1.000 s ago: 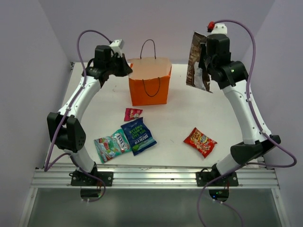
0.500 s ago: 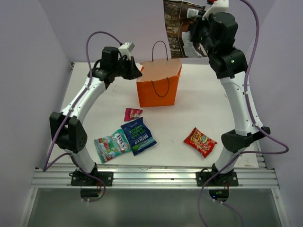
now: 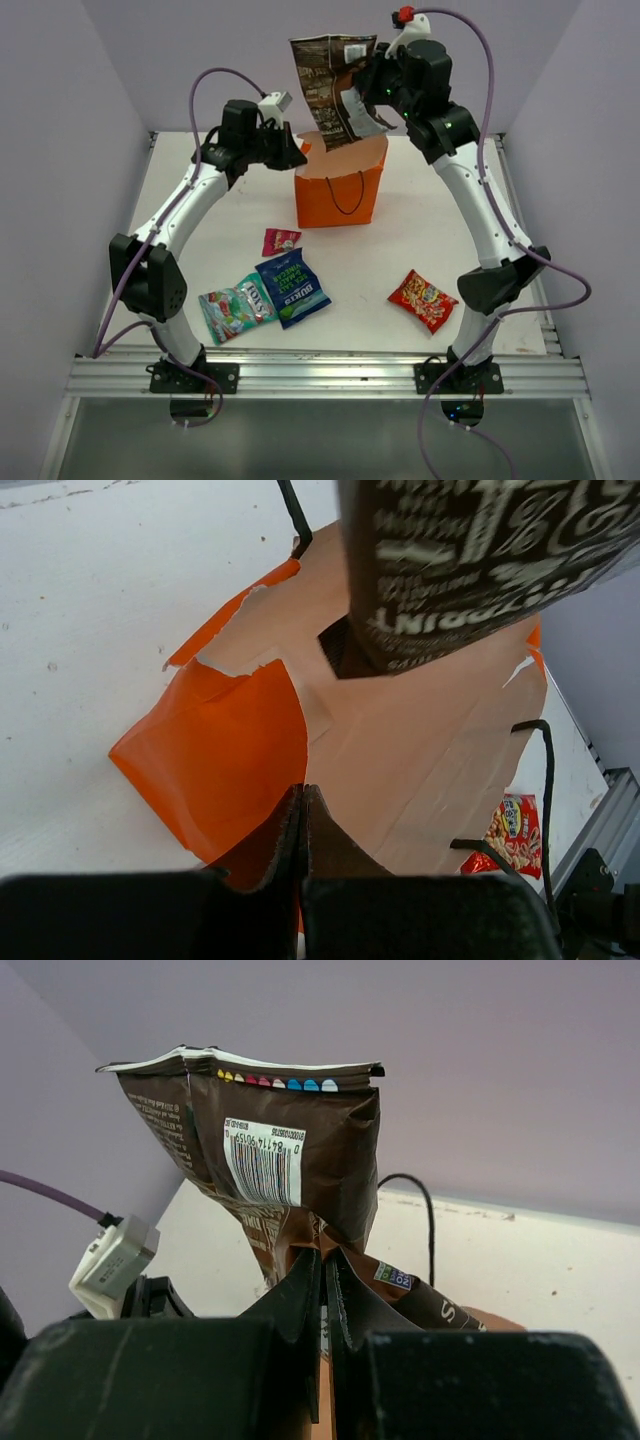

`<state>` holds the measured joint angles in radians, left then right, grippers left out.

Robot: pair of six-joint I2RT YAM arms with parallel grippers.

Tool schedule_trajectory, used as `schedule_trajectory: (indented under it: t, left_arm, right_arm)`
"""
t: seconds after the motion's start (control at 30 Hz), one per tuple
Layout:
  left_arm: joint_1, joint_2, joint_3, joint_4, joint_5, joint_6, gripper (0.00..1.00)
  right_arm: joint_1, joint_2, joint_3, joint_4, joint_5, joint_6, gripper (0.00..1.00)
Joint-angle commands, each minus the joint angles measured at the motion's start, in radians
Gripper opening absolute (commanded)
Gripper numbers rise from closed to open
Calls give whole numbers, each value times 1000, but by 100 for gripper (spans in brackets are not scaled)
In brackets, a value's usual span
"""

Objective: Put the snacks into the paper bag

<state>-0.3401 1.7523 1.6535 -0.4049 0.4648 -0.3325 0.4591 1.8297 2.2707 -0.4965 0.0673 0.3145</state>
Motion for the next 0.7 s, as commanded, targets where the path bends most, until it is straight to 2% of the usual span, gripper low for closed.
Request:
schedule_trajectory:
  t: [0.0, 0.17, 0.27, 0.5, 0.53, 0.6, 0.63, 0.67]
  left_arm:
    - [-5, 4, 46, 21, -21, -20, 0]
    - [-5, -5, 54, 5, -121, -20, 0]
    - [-5, -20, 49, 0, -194, -20, 0]
    - [-4, -37, 43, -5, -255, -28, 0]
    - [-4, -37, 40, -6, -261, -30, 0]
    - [-4, -39, 40, -9, -267, -27, 0]
    - [-4, -39, 42, -12, -270, -26, 0]
    - [-4, -40, 40, -12, -276, -26, 0]
  right_arm:
    - [18, 16, -13, 116, -50, 57, 0]
    - [49, 31, -63, 118, -55, 46, 0]
    - [55, 4, -154, 139, -57, 49, 0]
    - [61, -50, -321, 156, -46, 46, 0]
    - [61, -56, -330, 153, -43, 43, 13]
    - [62, -82, -341, 153, -40, 31, 32]
    - [64, -92, -335, 142, -29, 25, 47]
    - [67, -99, -303, 128, -21, 2, 54]
